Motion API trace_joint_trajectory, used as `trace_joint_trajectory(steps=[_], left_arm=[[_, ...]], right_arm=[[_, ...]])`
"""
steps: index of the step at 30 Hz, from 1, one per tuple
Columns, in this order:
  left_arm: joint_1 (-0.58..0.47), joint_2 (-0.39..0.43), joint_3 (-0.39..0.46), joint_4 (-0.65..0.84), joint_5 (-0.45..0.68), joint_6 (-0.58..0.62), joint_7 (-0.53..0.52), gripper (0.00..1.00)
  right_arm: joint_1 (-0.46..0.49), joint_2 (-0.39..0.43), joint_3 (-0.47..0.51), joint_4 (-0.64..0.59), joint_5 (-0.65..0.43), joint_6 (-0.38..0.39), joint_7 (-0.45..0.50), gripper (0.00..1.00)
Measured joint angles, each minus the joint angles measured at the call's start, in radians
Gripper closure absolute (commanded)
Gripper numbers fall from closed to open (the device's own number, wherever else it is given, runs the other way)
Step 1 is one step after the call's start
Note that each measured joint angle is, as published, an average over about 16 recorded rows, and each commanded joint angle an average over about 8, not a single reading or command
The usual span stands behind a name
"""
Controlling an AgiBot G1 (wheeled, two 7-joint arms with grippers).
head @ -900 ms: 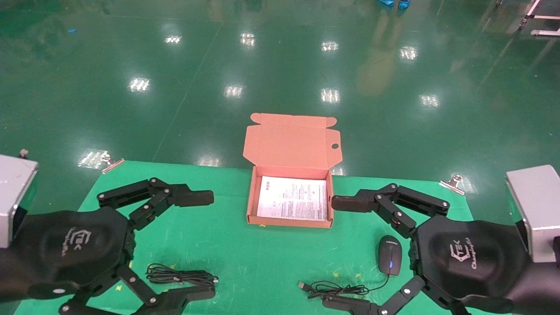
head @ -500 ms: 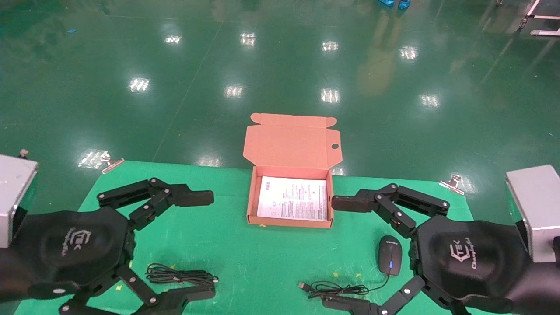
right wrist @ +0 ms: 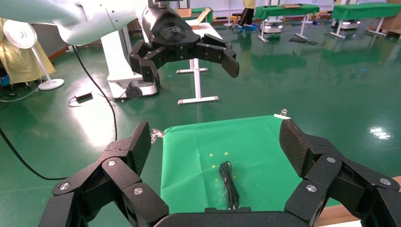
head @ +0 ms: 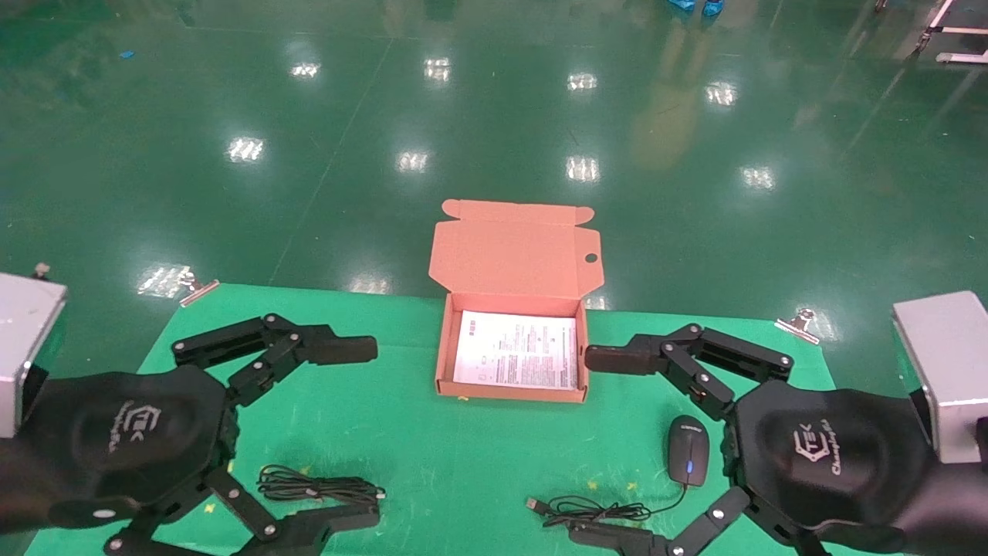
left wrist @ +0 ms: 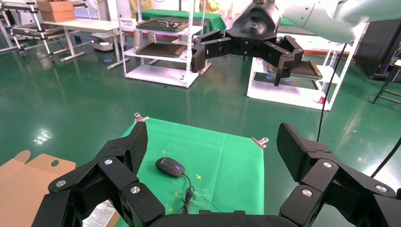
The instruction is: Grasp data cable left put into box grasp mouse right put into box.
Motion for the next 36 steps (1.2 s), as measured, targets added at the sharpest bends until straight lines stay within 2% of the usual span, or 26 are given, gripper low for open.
trace_joint_trajectory(steps=[8, 14, 25, 31, 36], left_arm=[[-0.042, 0.023, 0.023, 0.009, 0.043, 0.018, 0.014, 0.00], [-0.121, 0.054, 0.085, 0.021, 0.142, 0.051, 0.025, 0.00], [-0.327, 0.106, 0.315, 0.035, 0.412, 0.095, 0.037, 0.00], [-0.423, 0.136, 0.453, 0.055, 0.543, 0.095, 0.048, 0.00], [-0.483, 0.167, 0.549, 0.086, 0.633, 0.092, 0.055, 0.00]], right_arm=[[0.012, 0.010, -0.010, 0.007, -0.032, -0.008, -0.006, 0.00], [0.059, 0.020, -0.045, 0.026, -0.128, -0.034, -0.034, 0.00], [0.257, -0.012, -0.240, 0.058, -0.455, -0.079, -0.171, 0.00], [0.357, -0.054, -0.367, 0.061, -0.628, -0.074, -0.254, 0.00], [0.404, -0.087, -0.444, 0.061, -0.743, -0.059, -0.301, 0.00]])
